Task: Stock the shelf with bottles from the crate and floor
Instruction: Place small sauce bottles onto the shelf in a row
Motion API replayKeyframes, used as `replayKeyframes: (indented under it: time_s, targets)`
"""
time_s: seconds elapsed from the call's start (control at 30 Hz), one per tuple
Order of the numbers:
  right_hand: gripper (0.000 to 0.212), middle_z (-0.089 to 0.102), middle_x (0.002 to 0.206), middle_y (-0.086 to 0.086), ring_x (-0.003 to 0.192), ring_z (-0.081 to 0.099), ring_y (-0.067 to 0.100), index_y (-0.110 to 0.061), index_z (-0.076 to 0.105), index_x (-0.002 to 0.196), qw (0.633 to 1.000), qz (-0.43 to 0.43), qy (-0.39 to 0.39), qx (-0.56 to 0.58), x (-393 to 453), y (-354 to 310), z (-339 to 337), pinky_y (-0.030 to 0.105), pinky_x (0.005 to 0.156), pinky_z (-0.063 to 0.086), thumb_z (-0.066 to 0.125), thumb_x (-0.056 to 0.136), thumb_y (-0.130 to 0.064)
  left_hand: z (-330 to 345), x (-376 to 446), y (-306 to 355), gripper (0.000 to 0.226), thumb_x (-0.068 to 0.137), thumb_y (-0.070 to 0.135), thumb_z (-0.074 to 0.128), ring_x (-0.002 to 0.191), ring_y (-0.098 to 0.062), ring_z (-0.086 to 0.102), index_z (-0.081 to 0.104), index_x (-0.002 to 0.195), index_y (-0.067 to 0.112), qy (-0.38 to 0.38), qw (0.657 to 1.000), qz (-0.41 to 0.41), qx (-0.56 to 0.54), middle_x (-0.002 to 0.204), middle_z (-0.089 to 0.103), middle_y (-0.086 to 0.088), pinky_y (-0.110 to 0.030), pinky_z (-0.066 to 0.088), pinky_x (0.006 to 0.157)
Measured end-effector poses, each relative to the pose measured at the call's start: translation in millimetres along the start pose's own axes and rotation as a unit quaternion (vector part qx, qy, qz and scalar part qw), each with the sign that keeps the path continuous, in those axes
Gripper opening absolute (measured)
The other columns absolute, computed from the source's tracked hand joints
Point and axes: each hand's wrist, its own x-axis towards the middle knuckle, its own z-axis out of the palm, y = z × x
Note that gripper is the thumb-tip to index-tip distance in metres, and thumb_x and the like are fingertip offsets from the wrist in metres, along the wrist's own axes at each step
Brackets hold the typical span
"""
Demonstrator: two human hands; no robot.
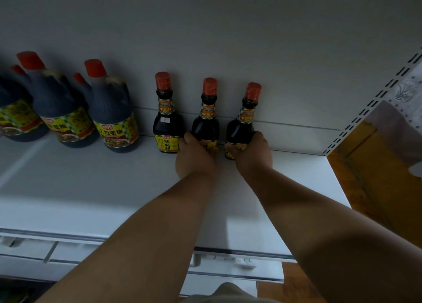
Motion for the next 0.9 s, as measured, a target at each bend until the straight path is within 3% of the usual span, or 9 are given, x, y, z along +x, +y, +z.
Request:
replayKeyframes:
  time_s: [0.47, 0.67, 0.9]
  targets:
    - [0.067, 0.057, 0.127, 0.011, 0.114, 0.057, 0.031, -0.009, 0.046, 0.127, 1.0, 0.018, -0.021, -0.01, -7, -2, -6, 0.032, 0.08, 0.044, 0.079, 0.077, -0.04, -6, -14, 1, 0.081, 0.083, 0.036, 0.071, 0.127, -0.036, 0.047, 0.027, 0.145, 0.007, -0.01, 1.0, -0.008, -0.029, 0.149, 0.034, -0.014, -0.046, 0.045, 0.098]
    - [0.041, 0.058, 0.127, 0.015, 0.116, 0.057, 0.034, -0.006, 0.045, 0.122, 0.997, 0.054, -0.016, -0.055, -9, -5, -4, 0.031, 0.079, 0.041, 0.066, 0.09, -0.019, -14, -34, -8, 0.068, 0.086, 0.027, 0.068, 0.121, -0.035, 0.05, 0.032, 0.139, 0.004, -0.031, 0.998, 0.009, -0.053, 0.143, 0.037, -0.014, -0.041, 0.045, 0.093]
    - [0.043, 0.058, 0.128, 0.017, 0.118, 0.055, 0.035, -0.005, 0.045, 0.122, 0.997, 0.055, -0.007, -0.062, -14, -9, -4, 0.037, 0.084, 0.044, 0.066, 0.091, -0.025, -16, -36, -20, 0.063, 0.087, 0.02, 0.066, 0.122, -0.03, 0.05, 0.035, 0.141, 0.007, -0.108, 0.989, 0.052, -0.089, 0.141, 0.04, -0.013, -0.034, 0.044, 0.095]
